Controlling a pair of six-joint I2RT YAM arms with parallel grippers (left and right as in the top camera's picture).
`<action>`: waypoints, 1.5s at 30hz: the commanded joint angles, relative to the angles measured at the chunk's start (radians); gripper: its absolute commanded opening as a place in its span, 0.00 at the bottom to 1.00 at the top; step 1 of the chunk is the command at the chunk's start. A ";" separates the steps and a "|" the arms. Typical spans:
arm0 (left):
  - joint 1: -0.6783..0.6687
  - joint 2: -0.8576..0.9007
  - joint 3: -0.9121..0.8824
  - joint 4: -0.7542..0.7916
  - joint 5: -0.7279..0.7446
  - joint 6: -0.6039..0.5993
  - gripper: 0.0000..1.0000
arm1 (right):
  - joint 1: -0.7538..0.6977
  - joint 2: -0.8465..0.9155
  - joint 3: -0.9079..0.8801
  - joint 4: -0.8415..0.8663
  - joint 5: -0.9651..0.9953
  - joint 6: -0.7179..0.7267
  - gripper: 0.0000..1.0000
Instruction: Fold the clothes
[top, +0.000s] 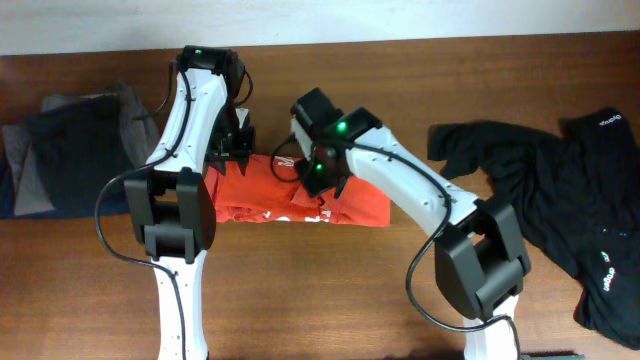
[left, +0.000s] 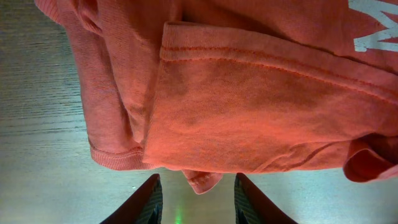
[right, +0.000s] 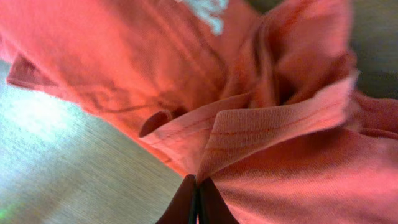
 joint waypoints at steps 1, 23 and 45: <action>0.006 -0.039 0.014 -0.002 0.011 0.016 0.38 | 0.004 0.029 -0.026 0.003 -0.011 -0.019 0.12; -0.053 -0.237 0.012 0.076 0.471 0.209 0.38 | -0.285 -0.384 0.023 -0.228 0.374 0.197 0.20; -0.216 -0.229 -0.674 0.700 0.528 0.124 0.39 | -0.603 -0.386 0.021 -0.413 0.332 0.148 0.18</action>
